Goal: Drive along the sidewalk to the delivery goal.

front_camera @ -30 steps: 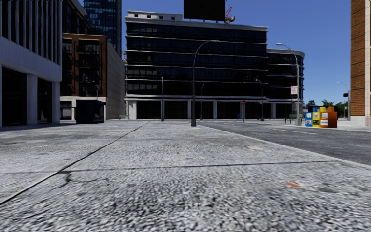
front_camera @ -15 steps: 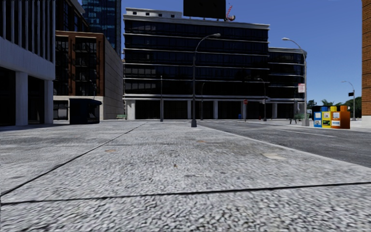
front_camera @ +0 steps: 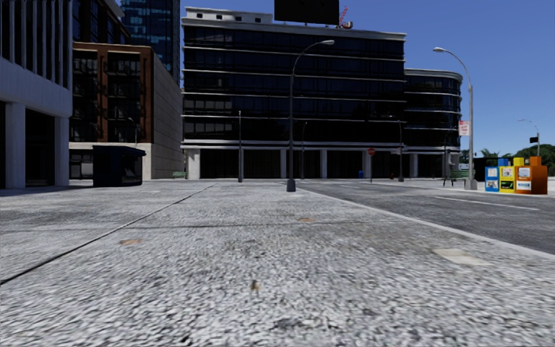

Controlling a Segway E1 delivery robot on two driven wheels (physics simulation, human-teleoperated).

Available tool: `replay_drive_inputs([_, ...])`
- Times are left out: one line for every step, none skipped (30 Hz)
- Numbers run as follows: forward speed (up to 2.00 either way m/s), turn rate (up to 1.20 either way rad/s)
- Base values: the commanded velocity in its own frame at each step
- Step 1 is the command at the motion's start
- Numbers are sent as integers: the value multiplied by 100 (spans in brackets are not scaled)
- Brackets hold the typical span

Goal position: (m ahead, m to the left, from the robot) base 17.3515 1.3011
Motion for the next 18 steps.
replay_drive_inputs([200,0])
replay_drive_inputs([200,0])
replay_drive_inputs([200,0])
replay_drive_inputs([200,0])
replay_drive_inputs([200,0])
replay_drive_inputs([200,0])
replay_drive_inputs([200,0])
replay_drive_inputs([200,0])
replay_drive_inputs([200,0])
replay_drive_inputs([200,0])
replay_drive_inputs([199,0])
replay_drive_inputs([198,0])
replay_drive_inputs([200,0])
replay_drive_inputs([200,0])
replay_drive_inputs([200,0])
replay_drive_inputs([200,0])
replay_drive_inputs([200,0])
replay_drive_inputs([200,0])
